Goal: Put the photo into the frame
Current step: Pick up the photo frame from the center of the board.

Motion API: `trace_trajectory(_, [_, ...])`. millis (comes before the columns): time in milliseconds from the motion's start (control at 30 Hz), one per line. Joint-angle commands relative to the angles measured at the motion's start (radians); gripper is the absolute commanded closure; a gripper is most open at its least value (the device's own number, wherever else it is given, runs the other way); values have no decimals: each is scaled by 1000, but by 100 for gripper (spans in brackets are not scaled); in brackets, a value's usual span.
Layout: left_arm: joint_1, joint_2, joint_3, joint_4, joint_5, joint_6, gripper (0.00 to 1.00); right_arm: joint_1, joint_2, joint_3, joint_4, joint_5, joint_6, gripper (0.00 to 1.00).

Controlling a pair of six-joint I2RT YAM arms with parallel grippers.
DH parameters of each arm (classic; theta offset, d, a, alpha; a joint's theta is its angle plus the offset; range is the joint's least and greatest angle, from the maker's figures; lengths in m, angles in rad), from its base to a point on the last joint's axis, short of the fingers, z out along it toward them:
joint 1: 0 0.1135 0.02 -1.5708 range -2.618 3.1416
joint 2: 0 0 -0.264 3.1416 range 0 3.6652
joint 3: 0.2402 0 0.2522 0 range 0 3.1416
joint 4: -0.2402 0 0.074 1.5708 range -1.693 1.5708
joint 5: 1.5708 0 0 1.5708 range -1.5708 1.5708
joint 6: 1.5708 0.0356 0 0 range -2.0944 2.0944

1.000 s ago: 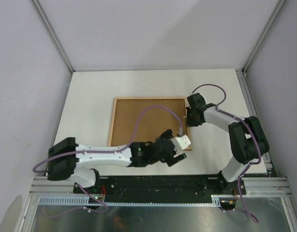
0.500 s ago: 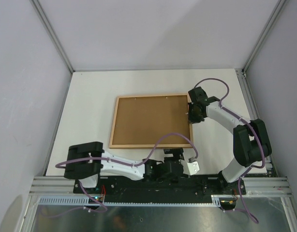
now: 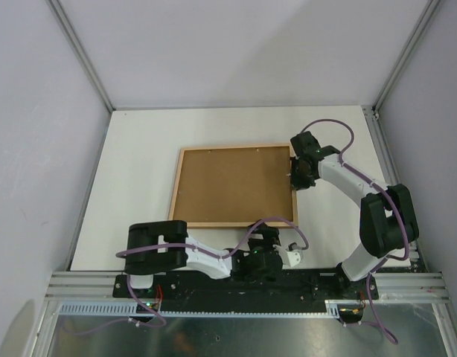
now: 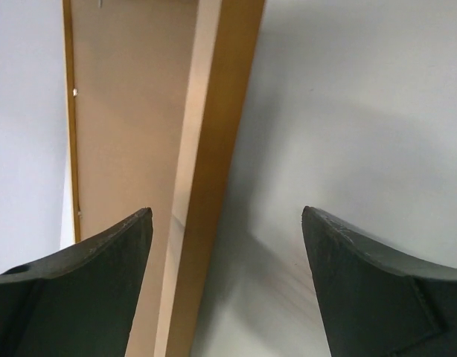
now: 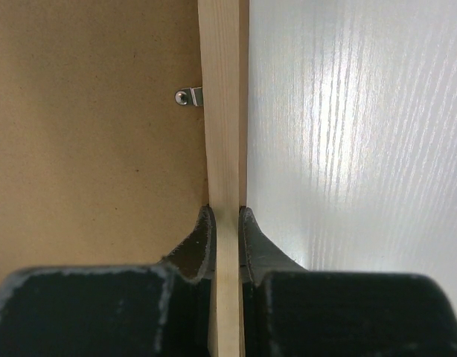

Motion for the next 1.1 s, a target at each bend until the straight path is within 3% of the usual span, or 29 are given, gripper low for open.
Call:
trace_trajectory(0, [33,9,-21,161,-86,73,16,-9,-61,64,3,-46,26,100])
trace_trajectory(467, [101,72,-18,321,-130,205,38,-31,-70,66,-7,-83,14,100])
trace_trajectory(567, [102,89,-16,376,-151,238,52,-34,-70,66,-9,-97,12,100])
trace_trajectory(700, [104,104,-9,439,-163,292,60,-44,-73,66,-13,-110,6,100])
trace_trajectory(900, [107,93,-8,497,-177,354,94,-52,-87,66,-13,-125,5,100])
trace_trajectory(1000, [109,82,-7,516,-185,380,99,-52,-101,66,-11,-126,6,99])
trace_trajectory(1067, [112,69,-7,525,-188,394,100,-55,-111,66,-9,-128,5,94])
